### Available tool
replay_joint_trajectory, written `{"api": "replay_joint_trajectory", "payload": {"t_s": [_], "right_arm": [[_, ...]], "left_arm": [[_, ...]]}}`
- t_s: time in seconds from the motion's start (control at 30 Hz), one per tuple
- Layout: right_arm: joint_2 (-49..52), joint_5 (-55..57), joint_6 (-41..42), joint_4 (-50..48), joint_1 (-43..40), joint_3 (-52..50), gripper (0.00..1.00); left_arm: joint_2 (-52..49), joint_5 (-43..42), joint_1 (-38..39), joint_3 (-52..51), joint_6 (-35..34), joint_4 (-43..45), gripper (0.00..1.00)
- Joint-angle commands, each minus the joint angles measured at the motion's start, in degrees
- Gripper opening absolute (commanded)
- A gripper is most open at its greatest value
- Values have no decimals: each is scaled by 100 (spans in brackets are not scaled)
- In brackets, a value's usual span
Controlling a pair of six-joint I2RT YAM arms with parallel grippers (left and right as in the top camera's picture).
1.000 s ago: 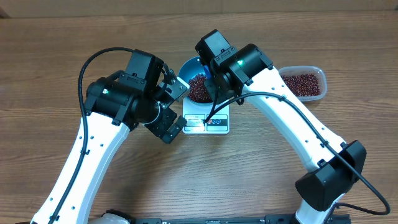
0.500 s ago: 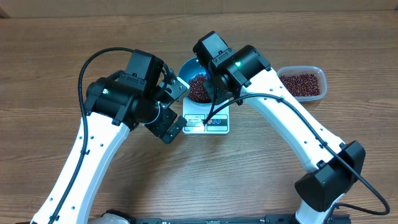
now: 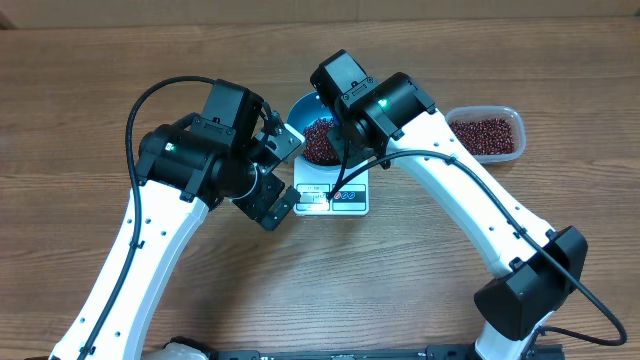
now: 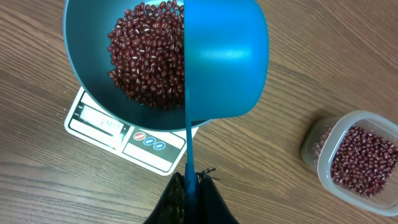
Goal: Scoop item into bowl and weigh 150g on scale
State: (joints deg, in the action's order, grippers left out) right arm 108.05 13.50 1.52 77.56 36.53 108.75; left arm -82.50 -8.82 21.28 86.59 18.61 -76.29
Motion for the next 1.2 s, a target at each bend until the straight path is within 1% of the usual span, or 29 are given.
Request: {"api": "replay_joint_trajectory", "payload": {"t_s": [0.0,0.43,0.77,1.17], "right_arm": [[-229,61,46,-37,37,162,4],[-229,83,46,-37,39,162,4],[-229,448,46,-42,173,162,4],[-229,448,46,-61,173,162,4]], "left_arm": [[76,-85,-26,-20,129,4,99],[76,-87,-26,-20,129,4,100],[76,-87,-26,-20,129,4,100],[76,-85,-26,-20,129,4,99]]}}
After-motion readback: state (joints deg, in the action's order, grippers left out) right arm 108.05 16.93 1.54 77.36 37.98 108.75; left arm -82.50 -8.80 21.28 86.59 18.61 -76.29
